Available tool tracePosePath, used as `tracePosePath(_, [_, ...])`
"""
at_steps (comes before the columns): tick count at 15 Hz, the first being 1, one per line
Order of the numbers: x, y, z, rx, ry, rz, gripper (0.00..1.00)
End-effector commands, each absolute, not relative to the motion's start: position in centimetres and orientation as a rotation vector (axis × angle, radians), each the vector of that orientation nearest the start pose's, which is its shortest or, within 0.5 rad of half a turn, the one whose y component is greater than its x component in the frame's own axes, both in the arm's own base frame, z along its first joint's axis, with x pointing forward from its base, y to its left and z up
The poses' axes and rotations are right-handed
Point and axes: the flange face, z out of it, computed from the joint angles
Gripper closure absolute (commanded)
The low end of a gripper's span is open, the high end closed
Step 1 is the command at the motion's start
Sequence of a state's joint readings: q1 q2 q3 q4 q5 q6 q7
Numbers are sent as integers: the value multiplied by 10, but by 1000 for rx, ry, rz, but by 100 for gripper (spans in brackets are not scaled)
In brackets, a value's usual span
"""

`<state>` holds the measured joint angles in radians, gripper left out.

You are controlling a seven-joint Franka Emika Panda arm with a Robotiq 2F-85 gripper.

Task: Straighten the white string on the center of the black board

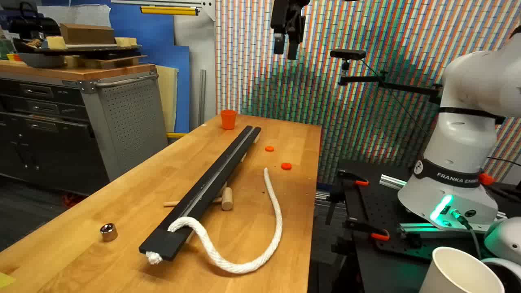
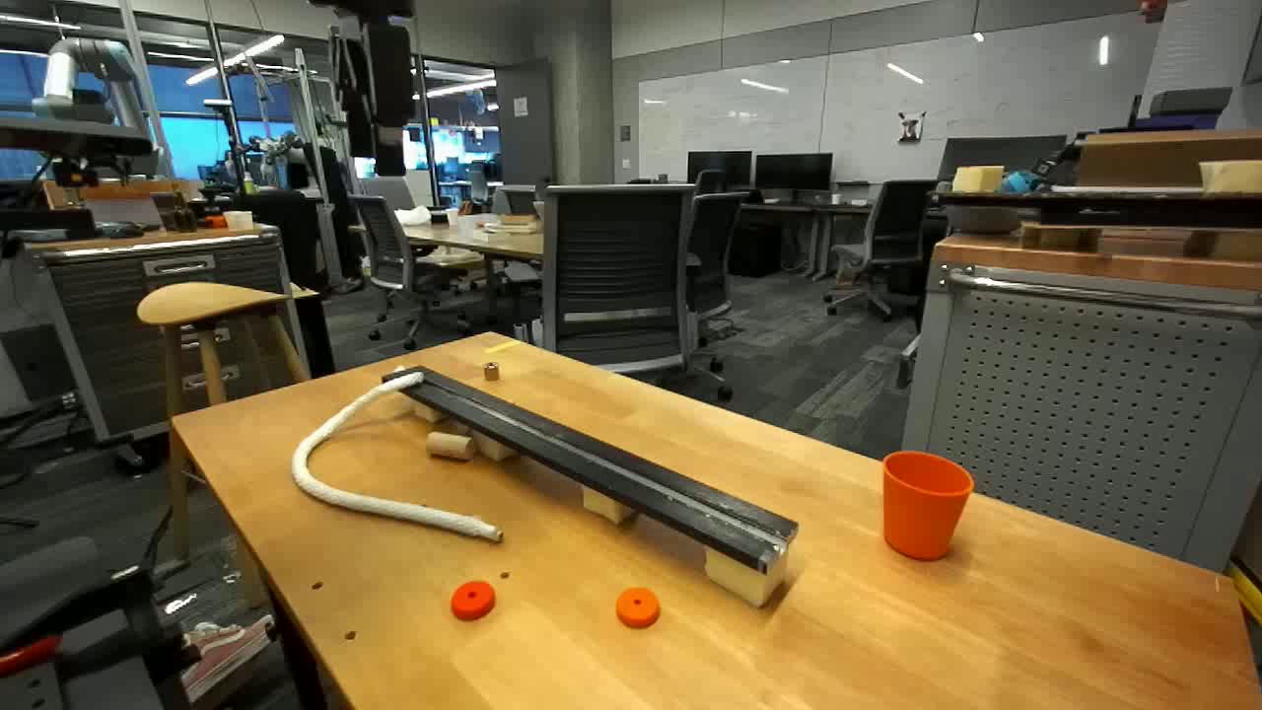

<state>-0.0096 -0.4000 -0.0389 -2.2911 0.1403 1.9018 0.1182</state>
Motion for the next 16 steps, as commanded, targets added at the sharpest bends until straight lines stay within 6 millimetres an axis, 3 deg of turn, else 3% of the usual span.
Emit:
tracePosePath(1, [433,-12,510,-2977,311,-13,0])
tracePosePath(10, [434,-12,515,-2976,310,-27,0])
tracePosePath(16, [443,-8,478,-3070,512,-18,0])
